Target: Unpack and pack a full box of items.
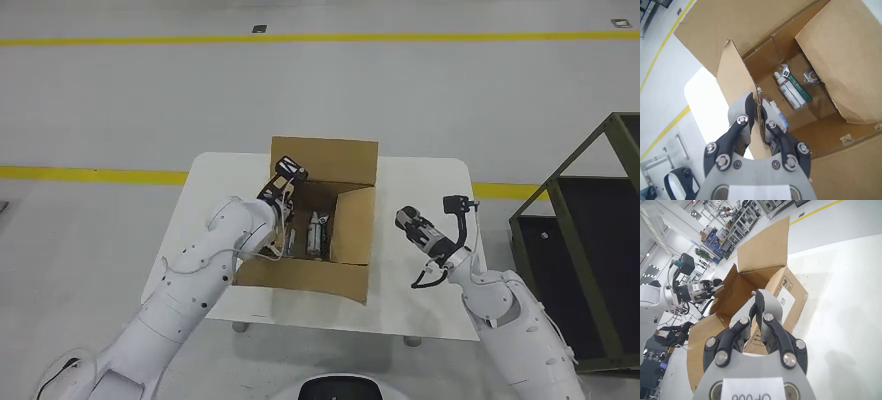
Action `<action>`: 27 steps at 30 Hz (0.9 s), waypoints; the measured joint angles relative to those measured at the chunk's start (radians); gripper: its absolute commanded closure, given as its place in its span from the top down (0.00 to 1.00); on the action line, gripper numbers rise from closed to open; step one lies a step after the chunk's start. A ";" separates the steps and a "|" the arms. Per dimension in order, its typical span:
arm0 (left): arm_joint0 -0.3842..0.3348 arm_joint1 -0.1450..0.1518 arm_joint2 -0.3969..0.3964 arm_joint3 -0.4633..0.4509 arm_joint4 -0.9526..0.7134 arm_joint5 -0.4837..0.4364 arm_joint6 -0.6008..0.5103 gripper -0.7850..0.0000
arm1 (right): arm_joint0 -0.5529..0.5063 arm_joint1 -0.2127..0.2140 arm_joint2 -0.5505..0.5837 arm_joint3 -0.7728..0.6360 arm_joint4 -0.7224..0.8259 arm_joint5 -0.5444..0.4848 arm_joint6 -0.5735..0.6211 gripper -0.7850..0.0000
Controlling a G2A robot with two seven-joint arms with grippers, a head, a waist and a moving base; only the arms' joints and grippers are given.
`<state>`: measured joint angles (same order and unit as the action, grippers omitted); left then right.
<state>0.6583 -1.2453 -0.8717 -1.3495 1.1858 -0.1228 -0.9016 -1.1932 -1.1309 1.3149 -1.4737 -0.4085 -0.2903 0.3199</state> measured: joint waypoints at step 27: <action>0.031 0.032 -0.210 -0.026 -0.361 -0.053 -0.184 1.00 | 0.066 -0.008 -0.062 0.103 0.054 -0.009 0.214 0.00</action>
<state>0.6896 -1.2137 -1.0813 -1.3753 0.8248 -0.1755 -1.0852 -1.1272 -1.1389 1.2531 -1.3712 -0.3544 -0.2994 0.5341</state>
